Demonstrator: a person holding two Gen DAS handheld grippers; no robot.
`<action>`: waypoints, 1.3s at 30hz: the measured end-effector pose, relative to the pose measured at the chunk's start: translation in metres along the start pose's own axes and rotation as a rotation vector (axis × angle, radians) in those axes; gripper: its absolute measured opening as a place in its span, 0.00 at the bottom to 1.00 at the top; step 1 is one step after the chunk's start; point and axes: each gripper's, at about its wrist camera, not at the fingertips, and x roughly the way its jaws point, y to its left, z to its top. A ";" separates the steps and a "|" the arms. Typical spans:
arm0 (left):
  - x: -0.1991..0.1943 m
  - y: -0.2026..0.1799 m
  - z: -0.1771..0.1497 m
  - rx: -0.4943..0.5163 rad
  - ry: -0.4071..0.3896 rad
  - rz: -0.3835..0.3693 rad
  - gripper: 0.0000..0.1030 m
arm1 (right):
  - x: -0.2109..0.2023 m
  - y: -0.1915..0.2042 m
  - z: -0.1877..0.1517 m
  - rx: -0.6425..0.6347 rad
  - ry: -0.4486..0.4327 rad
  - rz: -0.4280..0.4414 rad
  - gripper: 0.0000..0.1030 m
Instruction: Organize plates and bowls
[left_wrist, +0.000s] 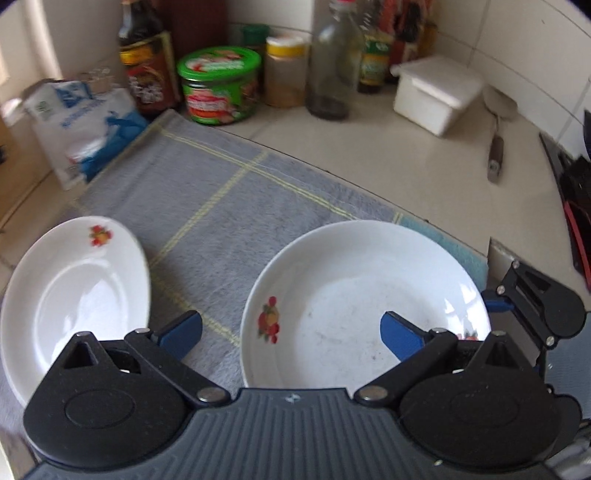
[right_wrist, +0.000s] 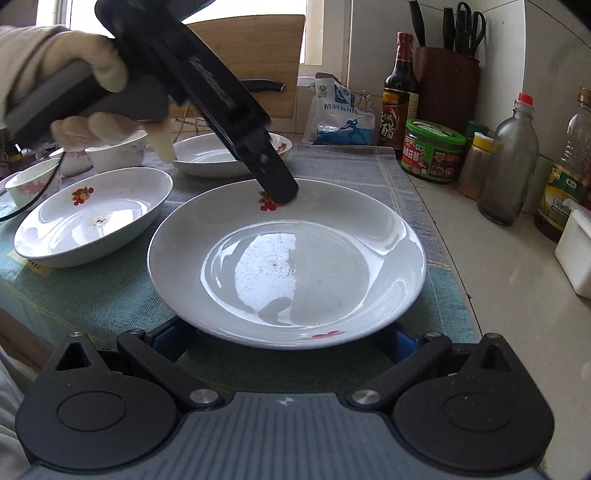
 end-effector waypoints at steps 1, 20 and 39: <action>0.004 0.001 0.003 0.015 0.013 -0.017 0.97 | 0.000 0.000 0.001 -0.001 0.003 0.000 1.00; 0.040 0.019 0.024 0.055 0.228 -0.209 0.72 | 0.003 -0.002 0.005 -0.019 0.037 0.025 1.00; 0.045 0.017 0.028 0.072 0.239 -0.221 0.72 | 0.006 0.002 0.014 -0.019 0.105 0.012 1.00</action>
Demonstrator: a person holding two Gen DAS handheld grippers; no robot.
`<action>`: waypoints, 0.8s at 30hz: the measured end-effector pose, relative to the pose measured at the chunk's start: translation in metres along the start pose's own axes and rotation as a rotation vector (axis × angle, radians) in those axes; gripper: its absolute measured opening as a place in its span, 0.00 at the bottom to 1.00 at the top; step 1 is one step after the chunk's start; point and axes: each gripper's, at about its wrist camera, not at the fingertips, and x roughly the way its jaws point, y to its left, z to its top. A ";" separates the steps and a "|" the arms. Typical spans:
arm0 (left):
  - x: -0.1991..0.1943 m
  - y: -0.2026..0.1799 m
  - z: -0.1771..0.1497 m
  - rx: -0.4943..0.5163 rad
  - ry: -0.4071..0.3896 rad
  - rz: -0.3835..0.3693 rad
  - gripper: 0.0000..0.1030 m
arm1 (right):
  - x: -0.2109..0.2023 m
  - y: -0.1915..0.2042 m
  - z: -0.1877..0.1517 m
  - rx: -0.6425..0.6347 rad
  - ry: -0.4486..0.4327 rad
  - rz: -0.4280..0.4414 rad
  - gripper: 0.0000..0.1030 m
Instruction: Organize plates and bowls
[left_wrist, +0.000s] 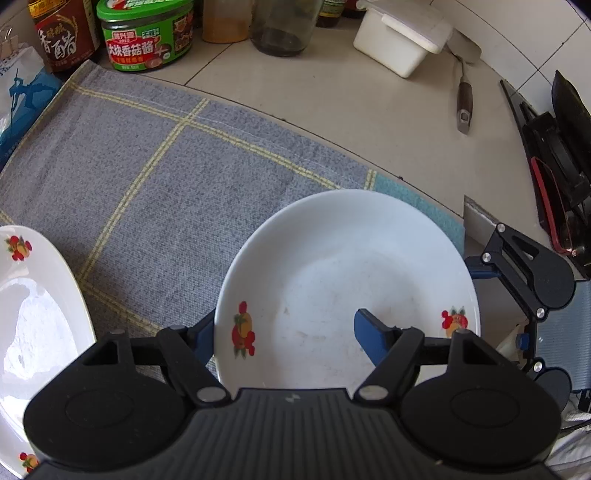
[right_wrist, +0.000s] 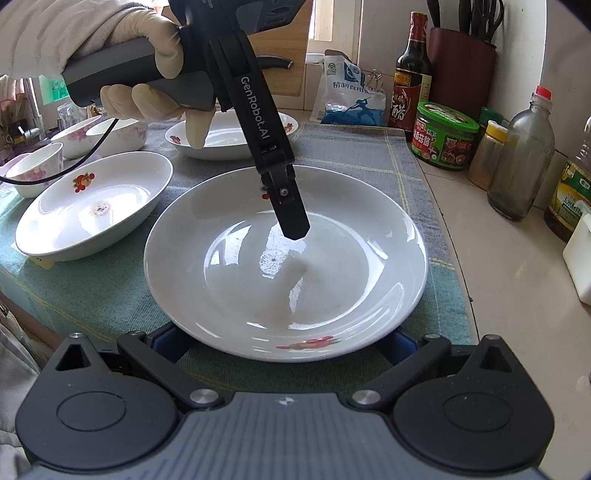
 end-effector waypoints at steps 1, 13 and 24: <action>-0.001 0.001 0.000 -0.003 -0.002 -0.002 0.72 | 0.000 0.000 0.000 -0.003 0.003 -0.002 1.00; -0.014 0.015 0.028 -0.002 -0.062 0.021 0.72 | 0.007 -0.020 0.023 -0.015 -0.032 -0.014 1.00; -0.004 0.035 0.063 0.005 -0.079 0.043 0.72 | 0.034 -0.047 0.041 0.012 -0.034 -0.017 1.00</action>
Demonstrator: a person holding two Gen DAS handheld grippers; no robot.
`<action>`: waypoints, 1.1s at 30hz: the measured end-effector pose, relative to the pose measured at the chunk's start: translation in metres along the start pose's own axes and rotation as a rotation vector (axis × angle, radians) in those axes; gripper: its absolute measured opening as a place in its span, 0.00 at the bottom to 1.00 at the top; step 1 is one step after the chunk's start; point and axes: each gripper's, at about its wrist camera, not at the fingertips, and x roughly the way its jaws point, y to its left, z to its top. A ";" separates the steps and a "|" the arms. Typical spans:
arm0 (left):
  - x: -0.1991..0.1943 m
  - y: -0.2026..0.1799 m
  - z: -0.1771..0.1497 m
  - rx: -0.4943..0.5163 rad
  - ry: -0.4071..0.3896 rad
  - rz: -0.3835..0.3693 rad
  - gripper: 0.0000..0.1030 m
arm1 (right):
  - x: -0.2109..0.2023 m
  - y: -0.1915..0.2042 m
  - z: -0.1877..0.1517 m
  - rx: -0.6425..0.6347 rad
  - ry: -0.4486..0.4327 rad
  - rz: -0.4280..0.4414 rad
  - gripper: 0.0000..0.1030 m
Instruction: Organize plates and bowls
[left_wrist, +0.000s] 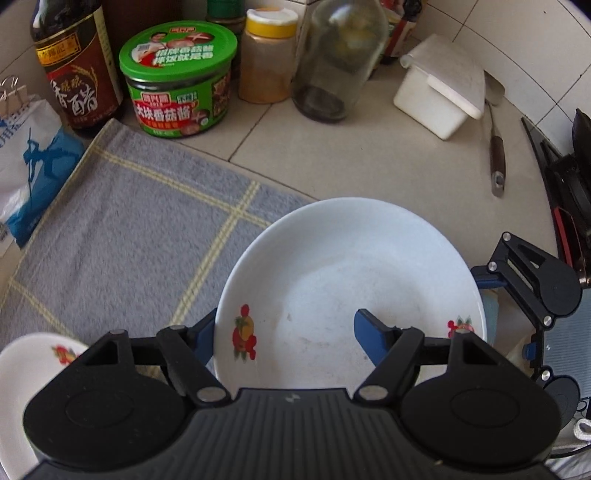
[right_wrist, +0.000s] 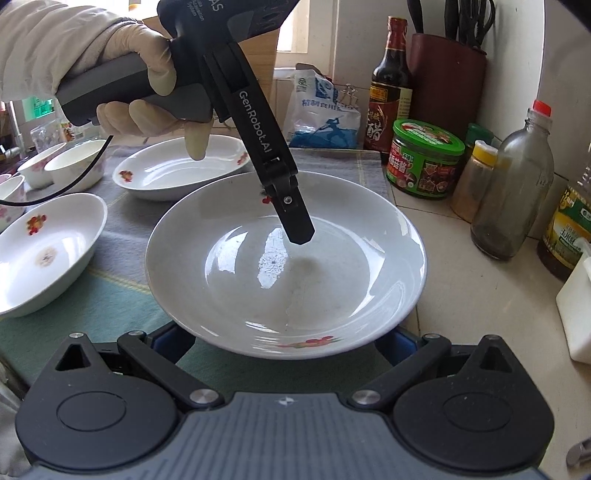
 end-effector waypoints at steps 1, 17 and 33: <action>0.002 0.002 0.003 0.001 0.000 0.000 0.72 | 0.002 -0.002 0.001 0.001 0.002 -0.002 1.00; 0.024 0.017 0.022 0.001 -0.019 0.015 0.72 | 0.021 -0.017 0.006 0.020 0.005 -0.032 1.00; 0.005 0.008 0.010 -0.026 -0.124 0.064 0.78 | 0.015 -0.012 0.004 0.046 0.005 -0.067 1.00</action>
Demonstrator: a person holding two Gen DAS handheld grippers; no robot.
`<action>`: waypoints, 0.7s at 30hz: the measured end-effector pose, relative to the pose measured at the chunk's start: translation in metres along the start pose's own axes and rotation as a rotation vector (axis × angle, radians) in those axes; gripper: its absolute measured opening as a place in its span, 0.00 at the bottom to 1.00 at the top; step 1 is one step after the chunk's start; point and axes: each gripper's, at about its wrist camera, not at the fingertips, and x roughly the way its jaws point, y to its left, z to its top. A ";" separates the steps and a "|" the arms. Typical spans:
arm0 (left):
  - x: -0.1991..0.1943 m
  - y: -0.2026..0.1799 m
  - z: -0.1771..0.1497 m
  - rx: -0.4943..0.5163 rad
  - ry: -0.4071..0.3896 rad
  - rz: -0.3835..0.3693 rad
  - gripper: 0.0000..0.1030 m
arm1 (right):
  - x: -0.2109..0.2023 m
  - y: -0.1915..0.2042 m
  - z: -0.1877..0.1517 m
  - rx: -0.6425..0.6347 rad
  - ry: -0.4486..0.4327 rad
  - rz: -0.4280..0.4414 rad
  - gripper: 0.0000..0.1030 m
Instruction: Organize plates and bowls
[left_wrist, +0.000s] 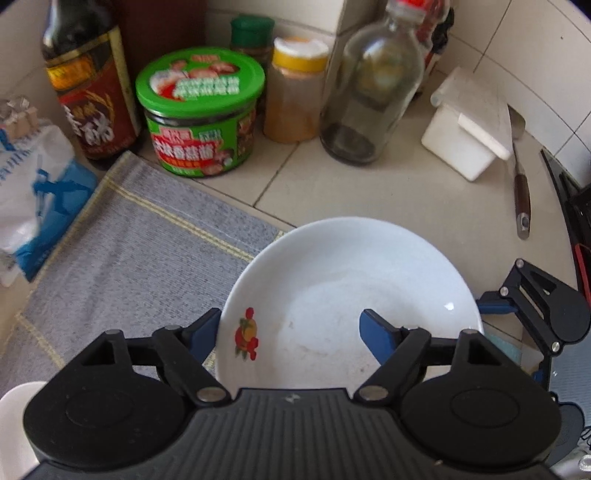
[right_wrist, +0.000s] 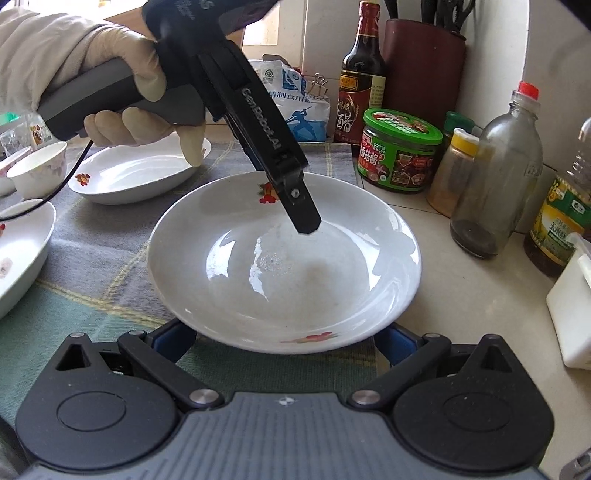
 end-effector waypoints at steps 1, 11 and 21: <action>-0.005 -0.002 -0.001 -0.002 -0.019 0.013 0.78 | -0.002 0.000 0.000 0.008 0.001 -0.004 1.00; -0.070 -0.038 -0.051 -0.035 -0.237 0.137 0.87 | -0.025 0.009 -0.007 0.039 0.012 -0.010 1.00; -0.126 -0.092 -0.144 -0.084 -0.426 0.316 0.96 | -0.037 0.044 0.001 0.018 0.030 -0.042 1.00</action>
